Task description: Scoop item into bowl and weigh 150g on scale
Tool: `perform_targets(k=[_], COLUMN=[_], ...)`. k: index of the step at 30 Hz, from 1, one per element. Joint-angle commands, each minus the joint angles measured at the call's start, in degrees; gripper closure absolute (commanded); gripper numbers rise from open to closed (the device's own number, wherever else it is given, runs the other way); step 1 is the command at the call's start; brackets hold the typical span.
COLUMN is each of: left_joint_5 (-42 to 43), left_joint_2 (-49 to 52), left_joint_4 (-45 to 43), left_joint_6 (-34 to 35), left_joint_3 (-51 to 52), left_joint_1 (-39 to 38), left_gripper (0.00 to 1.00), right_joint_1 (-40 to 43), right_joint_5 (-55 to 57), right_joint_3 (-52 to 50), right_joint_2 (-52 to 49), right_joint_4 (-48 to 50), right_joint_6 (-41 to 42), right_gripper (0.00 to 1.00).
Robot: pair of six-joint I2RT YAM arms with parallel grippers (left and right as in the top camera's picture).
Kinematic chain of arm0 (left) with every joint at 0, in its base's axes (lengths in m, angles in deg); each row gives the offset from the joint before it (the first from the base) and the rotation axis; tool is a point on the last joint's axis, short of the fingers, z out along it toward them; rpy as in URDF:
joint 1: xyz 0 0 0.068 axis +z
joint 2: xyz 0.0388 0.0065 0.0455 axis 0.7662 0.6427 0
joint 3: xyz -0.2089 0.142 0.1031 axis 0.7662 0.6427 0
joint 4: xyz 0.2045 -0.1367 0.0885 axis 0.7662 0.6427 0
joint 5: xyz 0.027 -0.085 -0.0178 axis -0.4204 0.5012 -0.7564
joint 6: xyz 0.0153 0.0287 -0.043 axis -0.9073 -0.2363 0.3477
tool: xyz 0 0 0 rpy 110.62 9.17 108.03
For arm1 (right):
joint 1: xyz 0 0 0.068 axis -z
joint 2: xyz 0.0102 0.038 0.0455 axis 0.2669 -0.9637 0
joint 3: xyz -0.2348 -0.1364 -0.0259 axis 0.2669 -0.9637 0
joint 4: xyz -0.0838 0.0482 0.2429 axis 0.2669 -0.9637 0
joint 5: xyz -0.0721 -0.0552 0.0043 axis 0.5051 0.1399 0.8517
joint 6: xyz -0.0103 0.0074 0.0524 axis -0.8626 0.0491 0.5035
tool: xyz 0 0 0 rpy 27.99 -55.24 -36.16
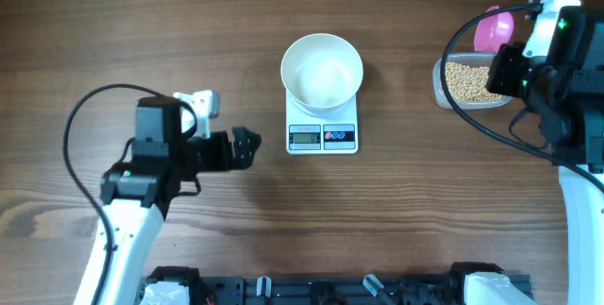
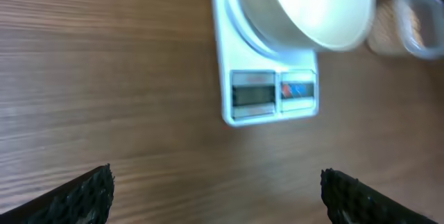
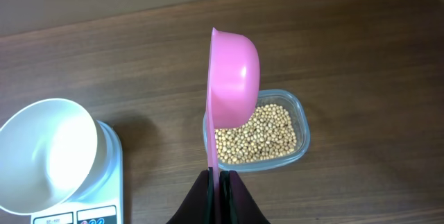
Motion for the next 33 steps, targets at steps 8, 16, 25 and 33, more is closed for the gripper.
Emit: perform_targets(k=[8, 16, 25, 33], left_joint_5=[12.96, 12.7, -7.3, -10.38], left_joint_2=[-18.29, -17.35, -7.13, -5.55], left_joint_4=[6.32, 11.1, 8.94, 3.23], left_joint_6=[-7.15, -9.94, 5.01, 13.68], left_joint_3=[0.13, 0.15, 0.11, 0.11], left_joint_1=[11.39, 8.11, 0.02, -4.94], left_gripper=[0.0, 0.0, 0.0, 0.0], right_joint_1=[0.39, 0.39, 0.37, 0.37], right_joint_5=[0.35, 0.35, 0.31, 0.33], right_joint_3=[0.46, 0.46, 0.46, 0.46], right_joint_2=[-0.37, -0.37, -0.37, -0.37], right_joint_4=[-0.09, 1.36, 1.25, 0.76], right_joint_6=[1.05, 1.05, 1.09, 1.07], right_gripper=[0.96, 0.96, 0.96, 0.96])
